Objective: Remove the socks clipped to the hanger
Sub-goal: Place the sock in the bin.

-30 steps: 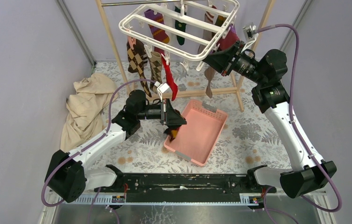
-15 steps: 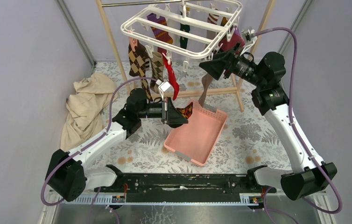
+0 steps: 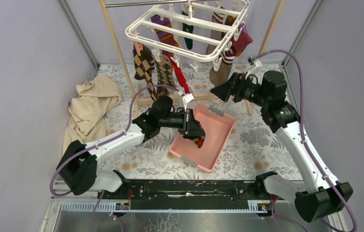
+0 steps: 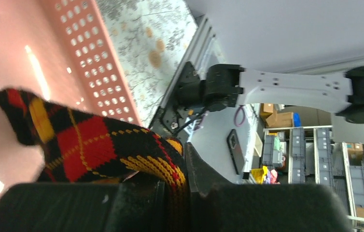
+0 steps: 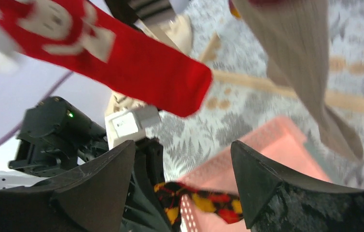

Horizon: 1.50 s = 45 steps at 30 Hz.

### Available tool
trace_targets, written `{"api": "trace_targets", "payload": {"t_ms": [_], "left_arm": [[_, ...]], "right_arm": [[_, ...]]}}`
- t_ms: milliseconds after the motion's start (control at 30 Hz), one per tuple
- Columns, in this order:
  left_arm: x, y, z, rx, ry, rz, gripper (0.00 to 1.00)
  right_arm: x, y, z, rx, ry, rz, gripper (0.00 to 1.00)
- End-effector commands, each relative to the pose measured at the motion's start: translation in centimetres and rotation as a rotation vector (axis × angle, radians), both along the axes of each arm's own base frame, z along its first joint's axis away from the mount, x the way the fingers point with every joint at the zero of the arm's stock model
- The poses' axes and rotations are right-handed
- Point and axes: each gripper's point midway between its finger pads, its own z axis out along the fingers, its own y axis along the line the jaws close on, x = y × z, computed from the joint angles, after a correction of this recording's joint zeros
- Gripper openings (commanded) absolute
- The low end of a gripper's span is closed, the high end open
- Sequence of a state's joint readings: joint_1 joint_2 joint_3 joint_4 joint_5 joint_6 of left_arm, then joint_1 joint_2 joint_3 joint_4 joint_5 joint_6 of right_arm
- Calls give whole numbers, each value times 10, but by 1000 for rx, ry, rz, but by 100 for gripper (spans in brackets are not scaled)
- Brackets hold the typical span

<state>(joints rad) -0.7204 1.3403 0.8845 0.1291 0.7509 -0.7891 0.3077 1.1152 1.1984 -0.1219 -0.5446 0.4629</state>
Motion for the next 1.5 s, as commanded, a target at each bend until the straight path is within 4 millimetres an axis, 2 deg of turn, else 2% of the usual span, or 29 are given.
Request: {"api": "trace_targets", "payload": {"t_ms": [0,167,267,433,467,533,567,733,1033,1467], "left_arm": [[7,-7,-39,107,-6,46,20],[12,-12,-79,212,13,78,38],[15,-10,-98,264,26,97,46],[23,-1,-115,335,14,152,59],[24,1,-117,348,11,164,67],[27,3,-115,354,-8,177,96],[26,6,-115,366,-7,180,98],[30,16,-102,388,-48,236,99],[26,38,-59,386,-138,333,99],[15,42,-54,378,-141,315,99]], "right_arm": [[-19,-12,-50,-47,144,-50,80],[-26,-30,-97,-141,219,-127,80],[-23,-43,-116,-204,240,-191,80],[-8,-64,-143,-316,275,-303,79],[-5,-67,-149,-335,287,-318,79],[3,-70,-160,-372,303,-334,78],[6,-70,-166,-388,312,-335,77],[26,-73,-189,-464,305,-339,76],[48,-71,-212,-555,225,-289,73],[59,-78,-260,-679,307,-275,70]]}}
